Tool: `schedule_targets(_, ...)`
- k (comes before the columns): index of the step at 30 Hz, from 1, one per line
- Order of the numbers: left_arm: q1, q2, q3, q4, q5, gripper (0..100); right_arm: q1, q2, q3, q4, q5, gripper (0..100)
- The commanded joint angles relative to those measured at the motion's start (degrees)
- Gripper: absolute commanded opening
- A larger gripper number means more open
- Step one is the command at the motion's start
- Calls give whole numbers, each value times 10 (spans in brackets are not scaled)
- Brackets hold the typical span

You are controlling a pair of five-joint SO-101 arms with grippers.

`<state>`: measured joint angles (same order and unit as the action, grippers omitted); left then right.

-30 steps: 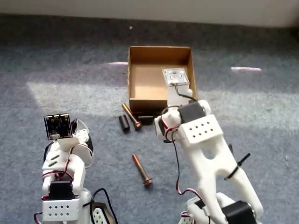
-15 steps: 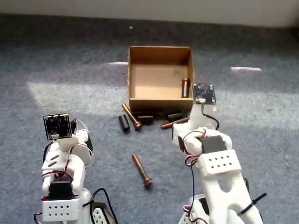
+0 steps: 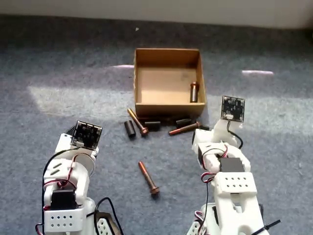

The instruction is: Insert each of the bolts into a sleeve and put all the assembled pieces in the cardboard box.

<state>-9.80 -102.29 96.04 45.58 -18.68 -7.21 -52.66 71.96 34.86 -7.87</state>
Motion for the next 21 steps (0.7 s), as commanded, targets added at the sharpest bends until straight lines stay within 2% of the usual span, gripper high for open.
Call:
schedule_targets(1, 16, -18, -33, 55, -52, 8, 18, -13, -4, -23, 3, 5)
schedule_targets(7, 92, -15, -146, 151, -54, 8, 18, -13, -3, -23, 3, 5)
schedule_targets(12, 163, -14, -230, 233, -106, 12, 18, -13, -3, -23, 3, 5)
schedule_targets(17, 202, -14, -247, 287, -127, 32, 18, -13, -3, -22, 2, 5)
schedule_targets(21, 207, -14, -246, 296, -146, 34, 18, -13, -3, -22, 2, 5)
